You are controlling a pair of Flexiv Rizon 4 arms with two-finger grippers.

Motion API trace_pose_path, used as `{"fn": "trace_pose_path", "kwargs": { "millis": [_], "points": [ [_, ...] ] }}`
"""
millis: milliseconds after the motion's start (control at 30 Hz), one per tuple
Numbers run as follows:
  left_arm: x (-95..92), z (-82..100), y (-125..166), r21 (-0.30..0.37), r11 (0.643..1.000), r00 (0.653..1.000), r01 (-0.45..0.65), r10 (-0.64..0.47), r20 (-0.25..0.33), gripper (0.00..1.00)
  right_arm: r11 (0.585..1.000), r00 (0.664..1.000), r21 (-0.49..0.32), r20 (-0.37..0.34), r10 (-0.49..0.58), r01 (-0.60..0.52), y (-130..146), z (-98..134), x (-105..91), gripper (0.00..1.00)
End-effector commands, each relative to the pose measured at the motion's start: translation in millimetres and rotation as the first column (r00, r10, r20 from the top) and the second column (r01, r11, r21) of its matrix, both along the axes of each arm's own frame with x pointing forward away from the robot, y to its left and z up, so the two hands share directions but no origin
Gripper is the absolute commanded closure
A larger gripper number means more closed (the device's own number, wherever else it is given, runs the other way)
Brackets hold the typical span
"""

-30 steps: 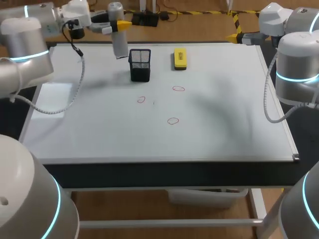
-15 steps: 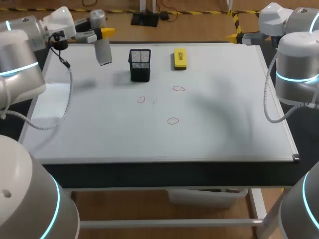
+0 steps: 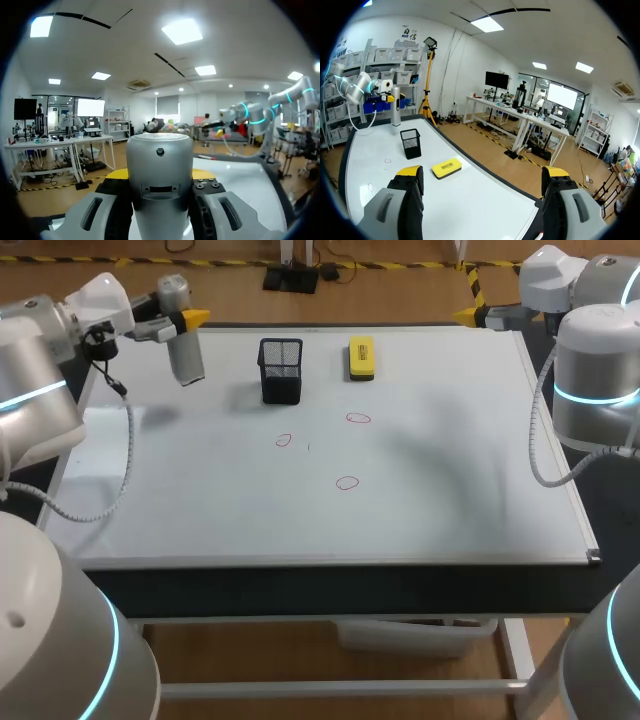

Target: Pick up the inspection probe, press it on each red-marked spot on the whiteboard one by one, put down the probe, pick up the eraser, and wipe off all the red marks.

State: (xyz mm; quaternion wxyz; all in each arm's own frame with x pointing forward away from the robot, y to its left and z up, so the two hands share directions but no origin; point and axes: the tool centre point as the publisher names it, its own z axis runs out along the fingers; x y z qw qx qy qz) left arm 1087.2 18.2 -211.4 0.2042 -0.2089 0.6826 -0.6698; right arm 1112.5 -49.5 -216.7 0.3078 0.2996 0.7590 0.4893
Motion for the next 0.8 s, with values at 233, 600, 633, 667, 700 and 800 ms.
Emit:
{"fn": "trace_pose_path", "kwargs": {
  "millis": [233,600,633,667,700,800],
  "points": [
    [-4.2,-0.9,15.9,0.02,1.0,1.0,-0.02,0.02,-0.01,1.0,1.0,1.0,-0.001,-0.002,0.001,-0.001,-0.1,0.2,0.6,0.0],
    [-2.6,0.2,23.0,0.004,1.0,0.999,-0.031,0.031,-0.016,1.0,1.0,1.0,-0.001,-0.002,0.001,-0.001,-0.1,0.2,0.6,0.0],
    [-2.6,0.2,23.0,0.004,1.0,0.999,-0.031,0.031,-0.016,1.0,1.0,1.0,-0.001,-0.002,0.001,-0.001,-0.1,0.2,0.6,0.0],
    [-2.6,0.2,23.0,0.004,1.0,0.999,-0.031,0.031,-0.016,1.0,1.0,1.0,-0.001,-0.002,0.001,-0.001,-0.1,0.2,0.6,0.0],
    [-2.6,0.2,23.0,0.004,1.0,0.999,-0.031,0.031,-0.016,1.0,1.0,1.0,-0.001,-0.002,0.001,-0.001,-0.1,0.2,0.6,0.0],
    [-2.6,0.2,23.0,0.004,1.0,0.999,-0.031,0.031,-0.016,1.0,1.0,1.0,-0.005,-0.009,0.011,-0.011,-2.0,-0.6,2.7,0.0]
  ]
}}
